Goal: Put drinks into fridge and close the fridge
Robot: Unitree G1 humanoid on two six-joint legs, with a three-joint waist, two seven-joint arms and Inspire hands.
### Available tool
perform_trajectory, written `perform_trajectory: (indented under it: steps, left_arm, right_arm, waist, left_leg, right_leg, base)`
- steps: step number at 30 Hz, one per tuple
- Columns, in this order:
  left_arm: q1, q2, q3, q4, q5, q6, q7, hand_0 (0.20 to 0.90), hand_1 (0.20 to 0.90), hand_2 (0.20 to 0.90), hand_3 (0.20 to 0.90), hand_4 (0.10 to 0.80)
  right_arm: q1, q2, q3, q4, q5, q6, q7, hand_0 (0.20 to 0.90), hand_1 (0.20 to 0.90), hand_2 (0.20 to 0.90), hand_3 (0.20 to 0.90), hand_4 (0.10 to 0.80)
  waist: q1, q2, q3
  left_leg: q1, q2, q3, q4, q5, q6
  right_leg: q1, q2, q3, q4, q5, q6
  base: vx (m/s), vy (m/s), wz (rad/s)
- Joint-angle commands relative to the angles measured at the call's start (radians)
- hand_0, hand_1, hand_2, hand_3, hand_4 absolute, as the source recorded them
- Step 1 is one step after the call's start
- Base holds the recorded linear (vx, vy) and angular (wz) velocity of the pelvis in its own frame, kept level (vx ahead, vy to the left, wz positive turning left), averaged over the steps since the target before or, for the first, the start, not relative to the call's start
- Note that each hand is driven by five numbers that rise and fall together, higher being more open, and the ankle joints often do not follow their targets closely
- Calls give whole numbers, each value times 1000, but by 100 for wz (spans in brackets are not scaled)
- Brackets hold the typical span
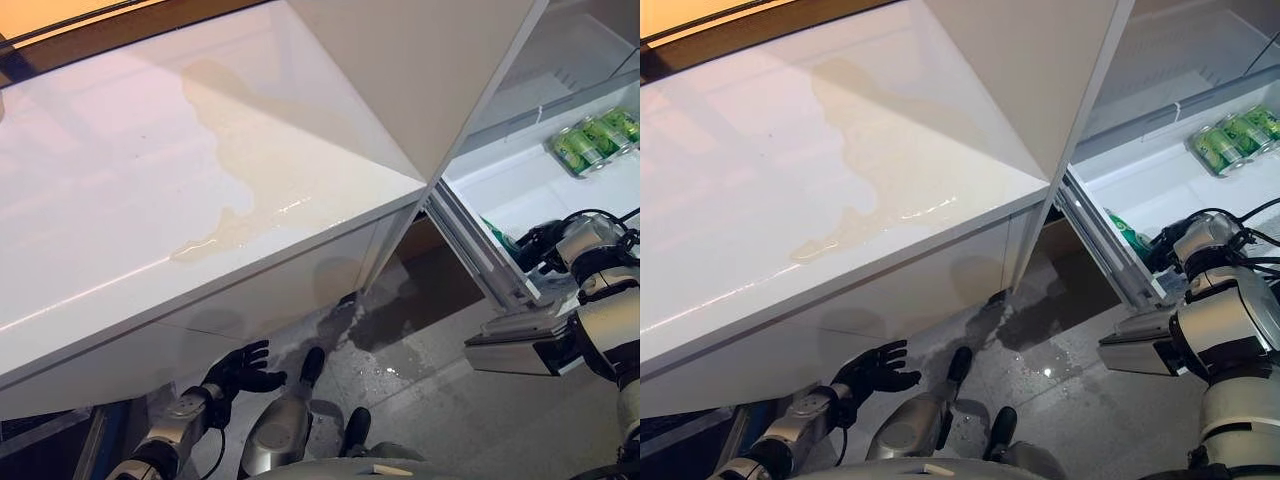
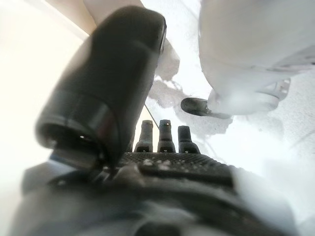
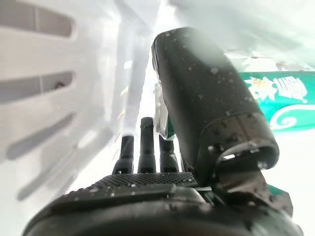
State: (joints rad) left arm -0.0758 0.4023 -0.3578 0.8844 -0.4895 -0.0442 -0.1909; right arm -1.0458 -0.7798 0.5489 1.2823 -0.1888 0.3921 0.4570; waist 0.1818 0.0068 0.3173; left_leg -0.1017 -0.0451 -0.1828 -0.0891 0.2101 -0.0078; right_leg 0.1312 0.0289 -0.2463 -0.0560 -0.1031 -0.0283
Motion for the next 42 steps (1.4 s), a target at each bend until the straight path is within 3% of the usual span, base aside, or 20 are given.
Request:
perform_trajectory:
  steps: [1, 4, 7, 11, 19, 23, 30, 34, 37, 42]
  left_arm:
    - [-10, 0, 23, 6, 28, -19, 2, 900, 900, 900, 900, 800]
    - [-3, 0, 33, 11, 34, -14, 6, 900, 900, 900, 900, 800]
    - [16, -4, 51, 30, 44, -15, 11, 900, 900, 900, 900, 800]
    - [47, -14, 83, 73, 67, -18, 7, 900, 900, 900, 900, 800]
    - [54, -49, 84, 196, 100, -24, -1, 900, 900, 900, 900, 800]
    - [43, -62, 65, 204, 109, -16, 0, 900, 900, 900, 900, 800]
    - [46, -83, 47, 179, 127, -2, -8, 900, 900, 900, 900, 800]
    - [36, -84, 43, 154, 157, 9, -8, 900, 900, 900, 900, 800]
    - [18, -80, 35, 141, 142, 20, 10, 900, 900, 900, 900, 800]
    - [-3, -81, 30, 104, 108, 11, 41, 900, 900, 900, 900, 800]
  right_arm:
    - [-134, -94, 50, -180, 124, -65, -122, 900, 900, 900, 900, 800]
    - [-120, -124, 10, -272, 239, -97, -184, 900, 900, 900, 900, 800]
    - [-78, -169, -72, -424, 439, -169, -346, 900, 900, 900, 900, 800]
    - [43, -202, -264, -633, 666, -260, -554, 900, 900, 900, 900, 800]
    - [330, -136, -610, -737, 852, -509, -817, 900, 900, 900, 900, 800]
    - [414, -71, -694, -716, 911, -594, -881, 900, 900, 900, 900, 800]
    - [520, 81, -728, -732, 964, -640, -938, 900, 900, 900, 900, 800]
    - [539, 141, -735, -722, 1009, -678, -929, 900, 900, 900, 900, 800]
    - [525, 158, -725, -721, 1028, -684, -908, 900, 900, 900, 900, 800]
    - [463, 159, -703, -703, 1071, -683, -861, 900, 900, 900, 900, 800]
  waist:
    - [-6, -33, -28]
    - [-26, -44, -37]
    - [-54, -58, -57]
    - [-94, -68, -90]
    - [-163, -60, -162]
    - [-177, -53, -175]
    - [-172, -43, -161]
    - [-151, -40, -84]
    - [-143, -36, -40]
    - [-134, -20, 33]
  left_leg:
    - [84, -6, 117, 6, -153, 17]
    - [96, -2, 135, 4, -158, 17]
    - [116, 2, 157, 3, -170, 18]
    - [141, 6, 180, 3, -188, 20]
    - [190, 7, 226, 7, -222, 30]
    - [209, 4, 237, 13, -233, 35]
    - [199, -12, 229, 139, -292, 57]
    - [104, -30, 188, 364, -376, 83]
    - [42, -36, 188, 472, -424, 99]
    - [-87, -55, 182, 613, -461, 118]
  right_leg:
    - [-138, -81, 53, 33, 147, 67]
    - [-135, -78, 65, 33, 150, 70]
    - [-125, -74, 82, 31, 150, 74]
    - [-113, -68, 112, 30, 148, 80]
    - [-85, -62, 166, 28, 138, 88]
    - [-71, -66, 181, 38, 128, 88]
    - [-62, -91, 198, 106, 97, 78]
    - [-122, -116, 190, 295, 31, 58]
    - [-173, -132, 181, 392, -3, 46]
    - [-300, -142, 183, 552, -43, 23]
  base:
    - [-24, 31, -23]
    - [-12, 24, -18]
    - [17, 21, -19]
    - [37, 9, -13]
    - [59, 15, -26]
    - [59, -1, -24]
    - [82, -31, -16]
    - [45, -49, -1]
    - [-26, -14, 15]
    - [-111, 23, 15]
